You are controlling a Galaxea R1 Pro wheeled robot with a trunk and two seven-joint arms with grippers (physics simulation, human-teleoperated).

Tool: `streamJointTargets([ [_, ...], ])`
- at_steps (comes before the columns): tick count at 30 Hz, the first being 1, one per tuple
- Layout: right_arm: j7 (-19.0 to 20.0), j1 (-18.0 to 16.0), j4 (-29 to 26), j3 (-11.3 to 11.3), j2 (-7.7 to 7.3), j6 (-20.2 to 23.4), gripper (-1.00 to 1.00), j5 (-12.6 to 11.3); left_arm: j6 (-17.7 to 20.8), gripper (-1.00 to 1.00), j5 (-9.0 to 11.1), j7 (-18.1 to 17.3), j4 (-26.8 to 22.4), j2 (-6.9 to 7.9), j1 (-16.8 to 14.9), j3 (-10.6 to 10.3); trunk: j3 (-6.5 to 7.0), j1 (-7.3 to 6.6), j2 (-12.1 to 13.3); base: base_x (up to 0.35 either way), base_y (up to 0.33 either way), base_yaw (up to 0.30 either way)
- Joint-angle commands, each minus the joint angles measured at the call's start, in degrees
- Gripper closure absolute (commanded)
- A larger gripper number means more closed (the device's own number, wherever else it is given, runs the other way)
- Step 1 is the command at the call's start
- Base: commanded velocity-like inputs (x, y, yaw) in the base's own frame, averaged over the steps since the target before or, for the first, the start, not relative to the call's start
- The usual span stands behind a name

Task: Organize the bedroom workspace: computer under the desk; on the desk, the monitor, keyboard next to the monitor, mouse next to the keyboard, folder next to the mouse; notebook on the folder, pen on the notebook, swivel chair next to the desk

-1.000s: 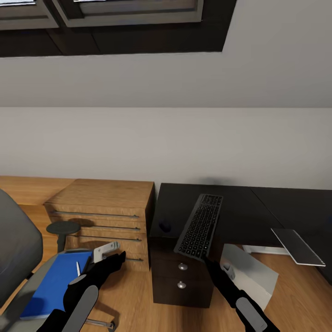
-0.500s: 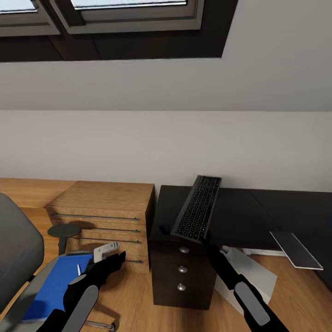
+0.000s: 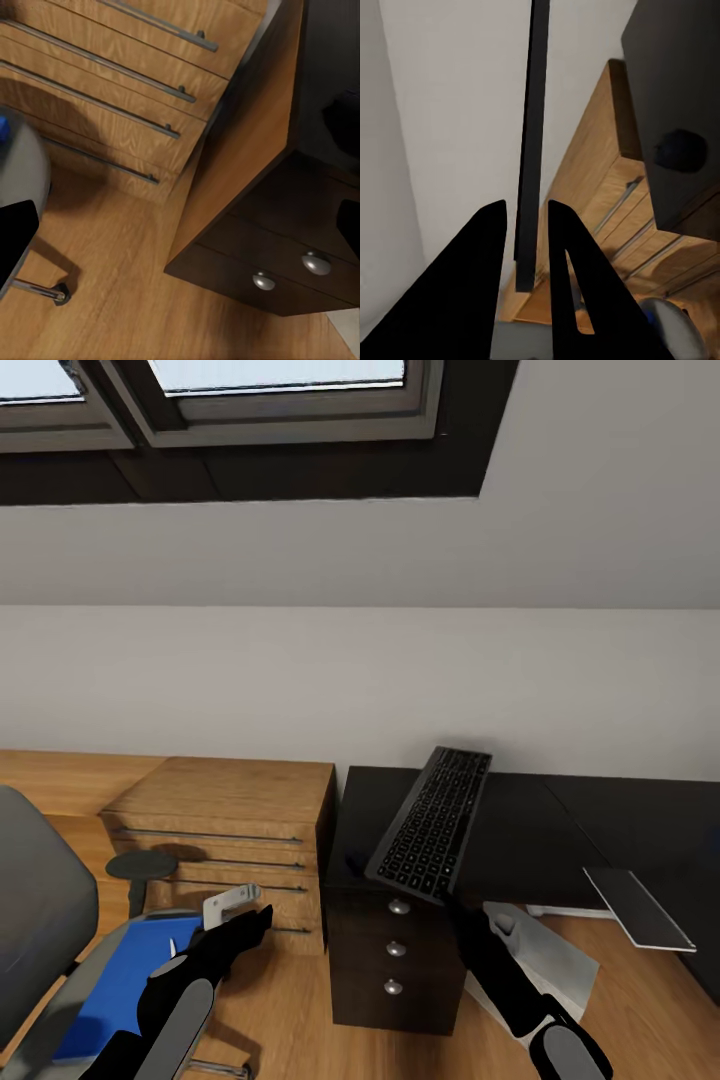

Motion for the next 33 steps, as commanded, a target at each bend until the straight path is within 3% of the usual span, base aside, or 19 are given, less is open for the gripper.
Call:
streamJointTargets([
  [1, 0.1, 0.1, -0.2, 0.0, -0.06, 0.2, 1.0, -0.9, 0.0, -1.0, 0.6, 0.6, -0.1, 0.06, -0.1, -0.1, 0.12, -0.22, 0.4, 0.0, 0.0, 0.0],
  [4, -0.4, 0.5, -0.9, 0.1, -0.18, 1.0, 1.0, -3.2, 0.0, -1.0, 0.6, 0.6, -0.1, 0.06, -0.1, -0.1, 0.66, -0.88, 1.6, 0.0, 0.0, 0.0],
  [9, -1.0, 0.6, -1.5, 0.1, -0.24, 3.8, 1.0, -5.1, 0.0, -1.0, 0.6, 0.6, -0.1, 0.06, -0.1, -0.1, 1.55, -1.98, 3.6, 0.0, 0.0, 0.0],
  [16, 0.0, 0.6, -1.3, 0.0, -0.26, 4.5, 1.0, -5.5, 0.0, -1.0, 0.6, 0.6, -0.1, 0.06, -0.1, -0.1, 2.81, -3.52, 6.4, 0.0, 0.0, 0.0],
  [20, -0.2, 0.6, -1.3, -0.1, -0.76, 4.8, 1.0, -7.6, 0.1, -1.0, 0.6, 0.5, -0.1, 0.06, -0.1, -0.1, 3.53, -4.4, 8.0, 0.0, 0.0, 0.0],
  [30, 0.0, 0.6, -1.1, -1.1, -1.58, 4.7, 1.0, -8.8, 0.1, -1.0, 0.6, 0.5, -0.1, 0.06, -0.1, -0.1, 5.32, -6.59, 12.0, 0.0, 0.0, 0.0],
  [33, -0.3, 0.6, -1.1, -1.2, -1.73, 4.6, 1.0, -8.9, 0.1, -1.0, 0.6, 0.5, -0.1, 0.1, -0.1, -0.1, 5.32, -6.59, 12.0, 0.0, 0.0, -0.16],
])
